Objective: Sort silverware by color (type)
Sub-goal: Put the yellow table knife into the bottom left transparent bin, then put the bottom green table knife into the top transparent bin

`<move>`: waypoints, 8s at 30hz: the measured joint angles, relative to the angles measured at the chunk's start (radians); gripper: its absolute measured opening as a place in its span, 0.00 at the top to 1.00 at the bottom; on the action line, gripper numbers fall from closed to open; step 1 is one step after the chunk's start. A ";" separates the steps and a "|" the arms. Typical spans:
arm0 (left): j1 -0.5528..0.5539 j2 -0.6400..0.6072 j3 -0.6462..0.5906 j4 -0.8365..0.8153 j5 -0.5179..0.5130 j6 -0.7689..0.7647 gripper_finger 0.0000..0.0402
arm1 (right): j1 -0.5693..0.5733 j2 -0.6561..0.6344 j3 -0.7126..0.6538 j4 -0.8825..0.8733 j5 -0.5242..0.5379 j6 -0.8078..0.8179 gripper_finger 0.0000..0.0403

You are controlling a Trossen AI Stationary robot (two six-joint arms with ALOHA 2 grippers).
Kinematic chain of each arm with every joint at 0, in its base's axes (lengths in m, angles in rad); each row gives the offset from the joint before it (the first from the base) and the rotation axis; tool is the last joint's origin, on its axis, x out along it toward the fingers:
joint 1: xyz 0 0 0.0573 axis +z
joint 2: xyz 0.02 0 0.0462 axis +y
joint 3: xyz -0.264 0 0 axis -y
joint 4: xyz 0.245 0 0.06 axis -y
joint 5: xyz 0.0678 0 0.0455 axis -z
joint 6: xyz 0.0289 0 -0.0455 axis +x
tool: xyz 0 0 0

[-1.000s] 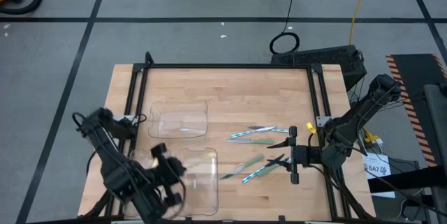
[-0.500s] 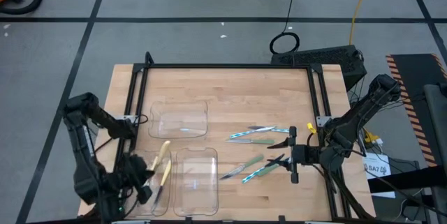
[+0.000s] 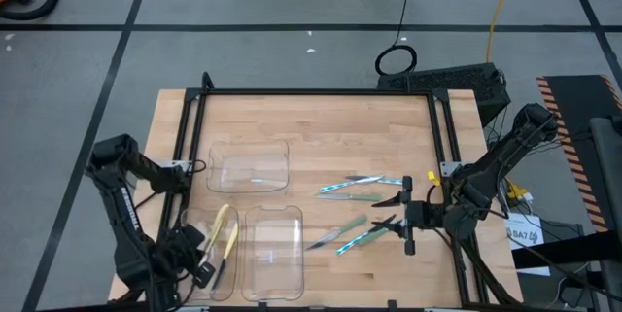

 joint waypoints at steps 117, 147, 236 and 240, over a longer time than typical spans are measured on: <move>0.623 0.308 0.374 0.258 -0.514 1.483 0.92 | -0.100 0.524 0.003 -0.516 -0.535 0.368 0.76; 0.623 0.345 0.377 0.449 -0.465 1.573 0.92 | -0.099 0.427 0.051 -0.523 -0.589 0.265 1.00; 0.644 0.352 0.377 0.598 -0.436 1.702 0.92 | -0.191 0.713 0.102 -0.139 -0.635 0.079 0.58; 0.644 0.352 0.377 0.598 -0.435 1.712 0.92 | -0.213 0.723 0.101 -0.147 -0.677 0.081 0.66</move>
